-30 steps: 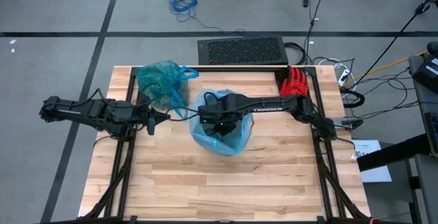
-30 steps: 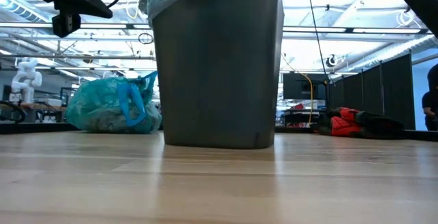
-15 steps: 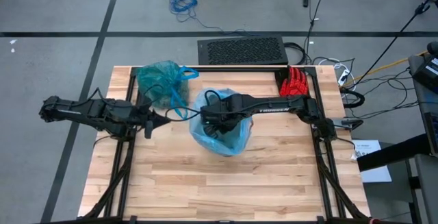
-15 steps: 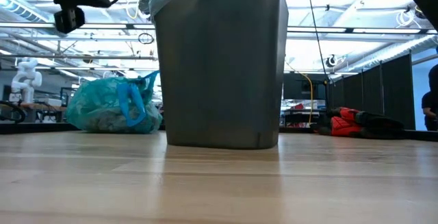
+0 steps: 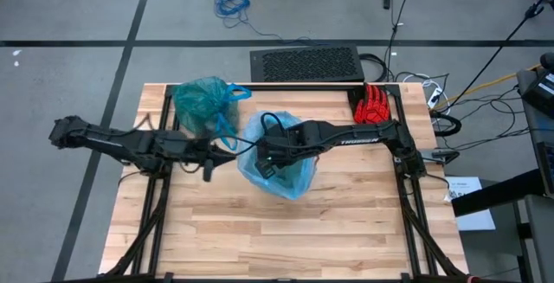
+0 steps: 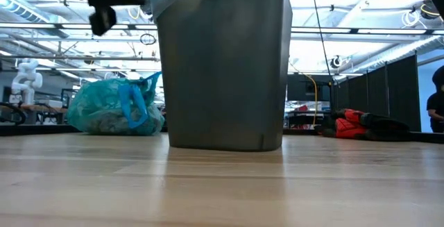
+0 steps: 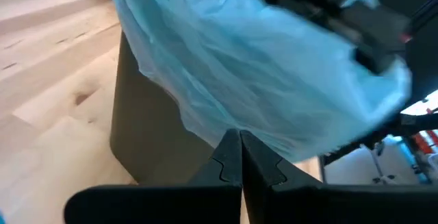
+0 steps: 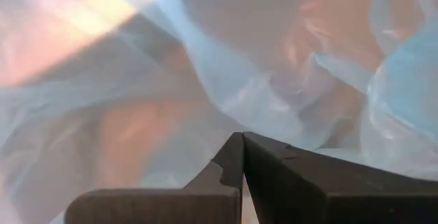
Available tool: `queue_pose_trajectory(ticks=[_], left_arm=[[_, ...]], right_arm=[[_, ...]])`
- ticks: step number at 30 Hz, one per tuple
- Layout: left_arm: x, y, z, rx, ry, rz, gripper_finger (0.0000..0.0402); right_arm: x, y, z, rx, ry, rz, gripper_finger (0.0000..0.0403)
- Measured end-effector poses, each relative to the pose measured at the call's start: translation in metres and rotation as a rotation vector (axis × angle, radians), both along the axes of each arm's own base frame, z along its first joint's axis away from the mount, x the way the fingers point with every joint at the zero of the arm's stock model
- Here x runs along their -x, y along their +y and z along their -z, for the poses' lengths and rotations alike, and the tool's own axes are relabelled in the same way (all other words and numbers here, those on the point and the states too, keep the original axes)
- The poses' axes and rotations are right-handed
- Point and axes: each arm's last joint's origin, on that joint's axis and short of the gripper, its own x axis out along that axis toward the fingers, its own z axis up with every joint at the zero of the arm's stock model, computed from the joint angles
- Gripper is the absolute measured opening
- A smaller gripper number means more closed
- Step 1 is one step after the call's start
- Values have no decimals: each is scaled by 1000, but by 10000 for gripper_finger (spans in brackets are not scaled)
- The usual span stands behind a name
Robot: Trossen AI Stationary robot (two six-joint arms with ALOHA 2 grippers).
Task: Place trash/remove bag and relplace
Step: Insert the new blue trash bag into the trash bin
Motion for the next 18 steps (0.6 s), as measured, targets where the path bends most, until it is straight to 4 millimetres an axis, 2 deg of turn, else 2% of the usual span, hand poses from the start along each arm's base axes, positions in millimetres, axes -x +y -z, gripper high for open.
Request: queue_pose_trajectory(ticks=[10, 18], left_arm=[[-32, -6, 20, -19, 78, 41, 0], [-39, -2, 21, -15, 62, 27, 0]], right_arm=[[3, 4, -21, 6, -127, -51, 0], [11, 2, -48, 12, -258, -73, 0]])
